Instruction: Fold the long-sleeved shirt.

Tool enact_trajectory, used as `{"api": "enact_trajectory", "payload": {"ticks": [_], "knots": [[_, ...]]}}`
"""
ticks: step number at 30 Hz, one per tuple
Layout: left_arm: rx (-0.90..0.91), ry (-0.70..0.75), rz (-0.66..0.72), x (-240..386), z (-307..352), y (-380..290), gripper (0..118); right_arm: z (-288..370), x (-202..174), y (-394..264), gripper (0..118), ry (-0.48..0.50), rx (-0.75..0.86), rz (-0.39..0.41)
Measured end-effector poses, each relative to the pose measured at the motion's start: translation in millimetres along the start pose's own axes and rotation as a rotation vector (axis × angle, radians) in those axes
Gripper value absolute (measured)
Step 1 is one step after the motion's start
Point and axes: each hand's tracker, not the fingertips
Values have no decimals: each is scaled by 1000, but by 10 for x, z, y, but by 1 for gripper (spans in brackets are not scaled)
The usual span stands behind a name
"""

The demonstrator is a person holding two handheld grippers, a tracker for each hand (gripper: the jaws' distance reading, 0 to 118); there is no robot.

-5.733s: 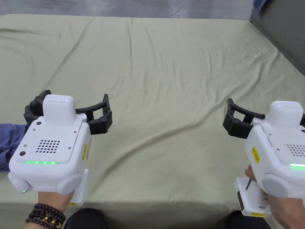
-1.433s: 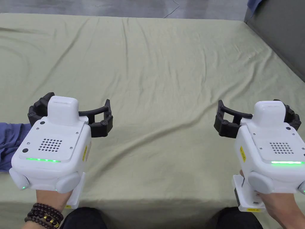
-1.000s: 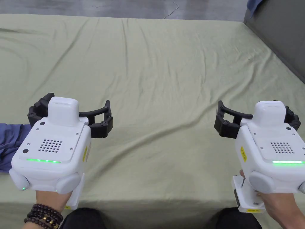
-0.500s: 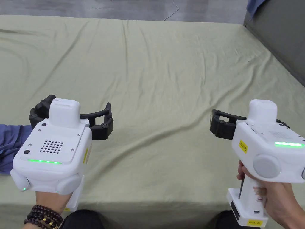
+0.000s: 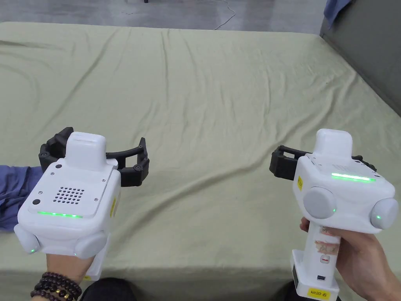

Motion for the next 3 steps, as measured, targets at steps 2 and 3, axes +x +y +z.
{"api": "enact_trajectory", "payload": {"ticks": [2, 3], "knots": [[-1, -1, -1, -4, -1, -2, 118, 13, 25, 29, 118, -2, -6, -6], [0, 0, 0, -6, -1, -4, 118, 24, 47, 32, 118, -5, -8, -8]]}}
